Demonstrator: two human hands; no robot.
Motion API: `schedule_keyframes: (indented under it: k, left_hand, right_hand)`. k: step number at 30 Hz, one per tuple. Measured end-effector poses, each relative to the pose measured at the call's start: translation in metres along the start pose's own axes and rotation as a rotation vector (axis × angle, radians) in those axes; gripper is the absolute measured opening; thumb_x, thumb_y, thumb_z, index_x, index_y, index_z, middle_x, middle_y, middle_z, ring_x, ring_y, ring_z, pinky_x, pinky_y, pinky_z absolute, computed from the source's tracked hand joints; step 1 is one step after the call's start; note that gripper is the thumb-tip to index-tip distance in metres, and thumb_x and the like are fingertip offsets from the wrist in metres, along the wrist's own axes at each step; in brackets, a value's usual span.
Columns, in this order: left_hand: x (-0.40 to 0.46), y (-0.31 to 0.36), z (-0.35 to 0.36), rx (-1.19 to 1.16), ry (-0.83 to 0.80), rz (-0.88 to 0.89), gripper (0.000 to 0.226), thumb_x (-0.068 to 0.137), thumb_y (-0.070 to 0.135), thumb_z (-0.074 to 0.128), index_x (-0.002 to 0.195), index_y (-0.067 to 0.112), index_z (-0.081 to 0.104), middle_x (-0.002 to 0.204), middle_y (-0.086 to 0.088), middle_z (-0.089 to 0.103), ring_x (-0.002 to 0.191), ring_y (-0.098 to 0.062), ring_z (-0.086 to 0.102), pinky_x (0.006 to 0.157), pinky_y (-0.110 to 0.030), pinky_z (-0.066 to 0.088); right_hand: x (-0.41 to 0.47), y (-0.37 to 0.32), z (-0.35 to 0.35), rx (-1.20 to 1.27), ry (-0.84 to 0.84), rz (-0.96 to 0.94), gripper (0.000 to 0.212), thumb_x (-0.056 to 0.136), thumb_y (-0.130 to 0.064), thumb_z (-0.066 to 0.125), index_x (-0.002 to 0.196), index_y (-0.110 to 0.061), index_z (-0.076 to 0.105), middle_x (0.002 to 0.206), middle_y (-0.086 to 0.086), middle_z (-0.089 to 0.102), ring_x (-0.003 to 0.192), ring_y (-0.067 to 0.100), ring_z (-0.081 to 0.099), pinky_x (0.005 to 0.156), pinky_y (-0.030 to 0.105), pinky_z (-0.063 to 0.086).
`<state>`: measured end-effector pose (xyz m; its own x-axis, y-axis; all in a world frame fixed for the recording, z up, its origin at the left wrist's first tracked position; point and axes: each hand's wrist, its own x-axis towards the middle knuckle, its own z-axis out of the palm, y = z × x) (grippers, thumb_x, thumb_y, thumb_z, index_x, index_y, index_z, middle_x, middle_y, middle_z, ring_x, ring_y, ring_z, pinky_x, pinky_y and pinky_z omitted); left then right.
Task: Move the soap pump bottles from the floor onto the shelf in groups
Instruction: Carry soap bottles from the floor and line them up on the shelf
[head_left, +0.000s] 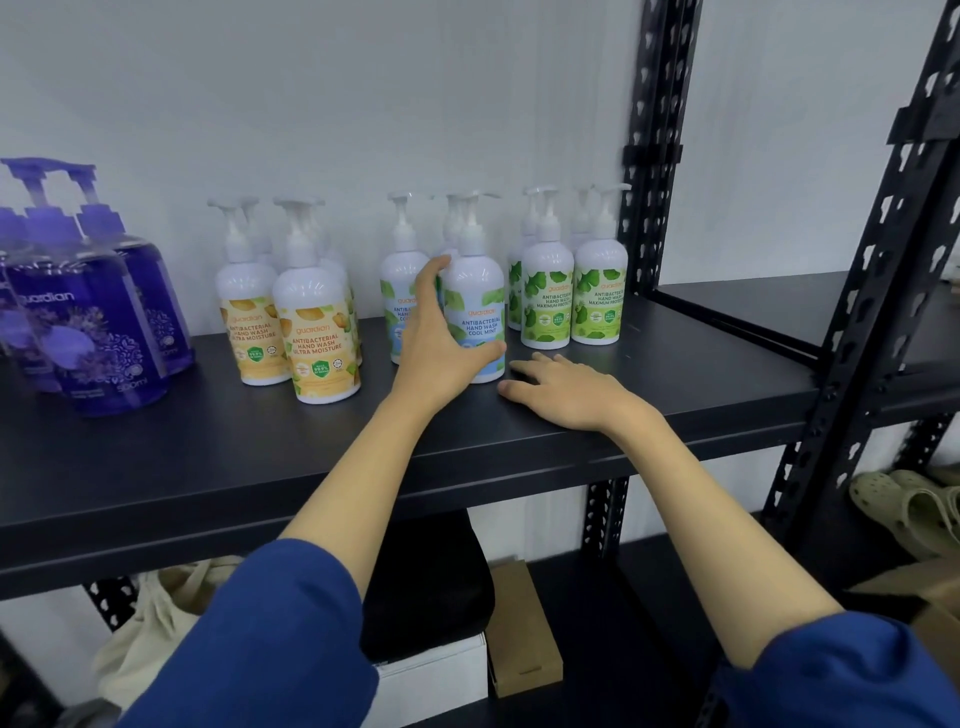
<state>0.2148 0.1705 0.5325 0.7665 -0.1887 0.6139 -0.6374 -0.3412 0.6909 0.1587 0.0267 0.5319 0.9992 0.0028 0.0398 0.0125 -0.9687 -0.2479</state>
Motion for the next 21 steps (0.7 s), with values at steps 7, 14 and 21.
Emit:
schedule_keyframes:
  k: [7,14,21]
  left_hand:
    - [-0.0005,0.0001,-0.0023,-0.022,-0.017,0.032,0.091,0.071,0.005,0.078,0.142,0.031,0.027,0.143,-0.001,0.041,0.126,-0.017,0.045,0.098,-0.028,0.046]
    - [0.0002,-0.0003,-0.0015,-0.021,-0.016,0.030,0.092,0.071,0.006,0.079,0.142,0.031,0.026,0.144,0.001,0.039,0.126,-0.016,0.045,0.093,-0.020,0.045]
    - [-0.0003,0.0005,-0.0022,-0.015,-0.017,0.040,0.092,0.071,0.008,0.080,0.142,0.030,0.027,0.145,0.001,0.039,0.126,-0.017,0.046,0.097,-0.028,0.047]
  right_hand:
    - [0.0006,0.0005,0.0012,0.001,0.002,-0.003,0.055,0.096,-0.056,0.028,0.146,-0.031,0.032,0.157,0.002,0.020,0.144,0.025,0.017,0.108,0.043,0.026]
    - [-0.0026,-0.0012,-0.0012,-0.002,0.000,0.000,0.056,0.097,-0.055,0.028,0.147,-0.030,0.029,0.159,0.001,0.016,0.145,0.025,0.014,0.109,0.042,0.023]
    - [-0.0010,-0.0009,-0.0005,0.000,0.000,0.003,0.056,0.096,-0.056,0.028,0.146,-0.032,0.029,0.158,0.001,0.018,0.144,0.025,0.017,0.108,0.043,0.025]
